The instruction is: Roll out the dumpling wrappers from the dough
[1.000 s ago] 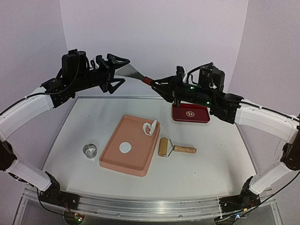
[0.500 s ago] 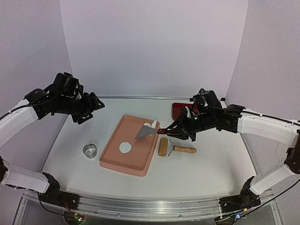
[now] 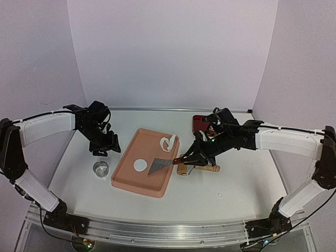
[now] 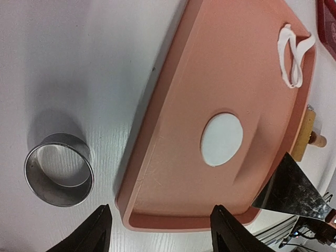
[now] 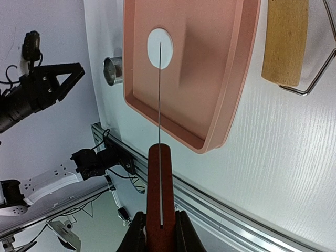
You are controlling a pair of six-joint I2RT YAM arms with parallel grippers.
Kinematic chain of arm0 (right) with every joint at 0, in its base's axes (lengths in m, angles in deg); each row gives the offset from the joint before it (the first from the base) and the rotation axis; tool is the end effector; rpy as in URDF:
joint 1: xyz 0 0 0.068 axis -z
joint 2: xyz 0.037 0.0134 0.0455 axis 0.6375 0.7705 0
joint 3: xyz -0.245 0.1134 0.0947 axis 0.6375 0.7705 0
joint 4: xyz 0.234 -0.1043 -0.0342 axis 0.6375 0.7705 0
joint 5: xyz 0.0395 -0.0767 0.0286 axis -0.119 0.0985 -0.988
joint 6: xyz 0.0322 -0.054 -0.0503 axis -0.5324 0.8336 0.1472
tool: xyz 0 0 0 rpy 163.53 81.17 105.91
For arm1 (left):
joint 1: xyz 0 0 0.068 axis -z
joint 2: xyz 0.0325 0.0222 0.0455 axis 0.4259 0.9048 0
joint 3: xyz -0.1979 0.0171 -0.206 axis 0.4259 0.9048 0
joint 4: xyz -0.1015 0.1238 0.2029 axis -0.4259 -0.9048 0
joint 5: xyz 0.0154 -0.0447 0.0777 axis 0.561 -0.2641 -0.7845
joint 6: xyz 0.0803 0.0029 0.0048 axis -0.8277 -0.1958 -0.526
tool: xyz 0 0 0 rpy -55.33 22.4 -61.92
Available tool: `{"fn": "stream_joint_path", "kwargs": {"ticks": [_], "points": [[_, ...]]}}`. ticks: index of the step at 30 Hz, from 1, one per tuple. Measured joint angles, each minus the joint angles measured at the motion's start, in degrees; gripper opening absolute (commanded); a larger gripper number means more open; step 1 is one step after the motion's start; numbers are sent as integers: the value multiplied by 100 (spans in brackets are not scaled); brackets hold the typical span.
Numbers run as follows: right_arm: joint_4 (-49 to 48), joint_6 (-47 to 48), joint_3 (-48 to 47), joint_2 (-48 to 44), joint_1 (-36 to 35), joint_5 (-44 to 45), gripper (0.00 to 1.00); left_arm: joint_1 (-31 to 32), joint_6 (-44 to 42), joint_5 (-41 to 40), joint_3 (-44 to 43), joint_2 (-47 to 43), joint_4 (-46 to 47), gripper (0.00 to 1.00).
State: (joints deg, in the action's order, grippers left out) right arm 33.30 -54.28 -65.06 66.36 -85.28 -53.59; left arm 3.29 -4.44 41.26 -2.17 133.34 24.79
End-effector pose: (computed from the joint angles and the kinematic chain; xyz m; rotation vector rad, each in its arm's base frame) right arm 0.2101 0.2735 0.2612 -0.0493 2.7664 1.4759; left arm 0.2576 -0.1526 0.2333 -0.1480 2.8595 -0.4932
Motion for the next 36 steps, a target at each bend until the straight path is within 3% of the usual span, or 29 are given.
{"fn": "stream_joint_path", "kwargs": {"ticks": [16, 36], "points": [[-194, 180, 0, 771, 265, -514, 0, -219, -776, 463, -90, 1428, 423, 61], [-705, 550, -234, 1605, 731, -1332, 0, -280, -1325, 619, -605, 2354, 501, 34]]}}
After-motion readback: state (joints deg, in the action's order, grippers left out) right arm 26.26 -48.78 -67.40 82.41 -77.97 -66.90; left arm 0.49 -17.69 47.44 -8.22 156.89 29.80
